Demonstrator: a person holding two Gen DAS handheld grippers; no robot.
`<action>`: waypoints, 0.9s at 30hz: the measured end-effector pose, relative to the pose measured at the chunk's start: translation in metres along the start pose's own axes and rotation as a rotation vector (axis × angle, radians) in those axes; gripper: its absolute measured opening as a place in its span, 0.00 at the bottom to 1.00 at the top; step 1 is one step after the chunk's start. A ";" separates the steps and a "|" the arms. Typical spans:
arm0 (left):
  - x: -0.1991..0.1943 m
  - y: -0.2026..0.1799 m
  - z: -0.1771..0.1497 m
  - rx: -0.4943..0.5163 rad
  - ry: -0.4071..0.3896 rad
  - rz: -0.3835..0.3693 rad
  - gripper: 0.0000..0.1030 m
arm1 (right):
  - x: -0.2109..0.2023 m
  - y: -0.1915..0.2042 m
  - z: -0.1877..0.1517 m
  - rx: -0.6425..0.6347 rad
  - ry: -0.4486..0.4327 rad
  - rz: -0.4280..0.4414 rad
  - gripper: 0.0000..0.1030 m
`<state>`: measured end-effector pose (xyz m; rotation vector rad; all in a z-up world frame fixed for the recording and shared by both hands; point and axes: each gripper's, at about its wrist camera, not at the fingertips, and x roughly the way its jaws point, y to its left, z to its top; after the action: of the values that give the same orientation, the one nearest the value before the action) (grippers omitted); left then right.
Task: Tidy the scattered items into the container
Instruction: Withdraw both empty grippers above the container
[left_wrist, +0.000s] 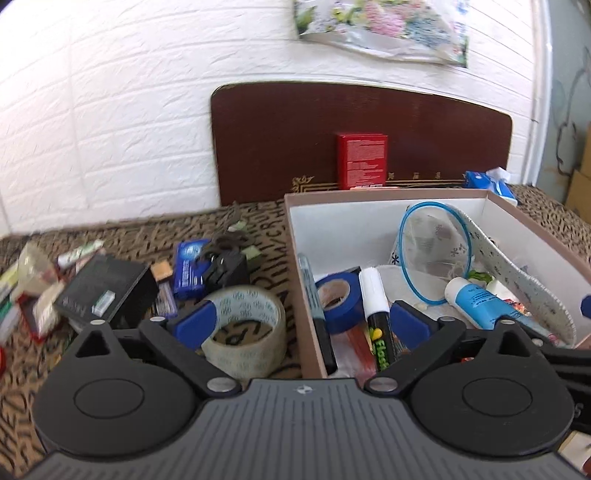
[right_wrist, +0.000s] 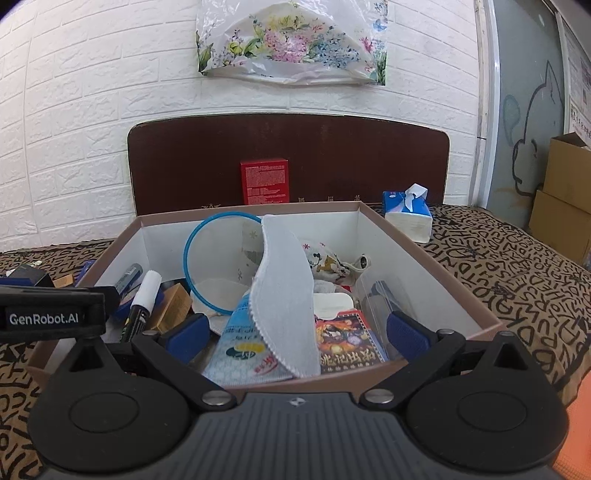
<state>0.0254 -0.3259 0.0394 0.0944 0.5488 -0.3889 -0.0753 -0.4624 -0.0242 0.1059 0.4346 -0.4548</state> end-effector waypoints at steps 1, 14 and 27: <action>-0.002 0.000 0.000 -0.014 0.001 0.005 1.00 | -0.004 0.000 -0.001 -0.003 -0.006 -0.002 1.00; -0.035 -0.025 -0.014 0.089 -0.055 0.043 1.00 | -0.040 -0.010 -0.013 0.001 -0.033 -0.011 1.00; -0.043 -0.038 -0.023 0.080 -0.086 0.010 1.00 | -0.049 -0.026 -0.021 0.002 -0.042 -0.032 1.00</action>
<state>-0.0337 -0.3424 0.0432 0.1561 0.4474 -0.4030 -0.1353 -0.4619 -0.0224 0.0913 0.3953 -0.4885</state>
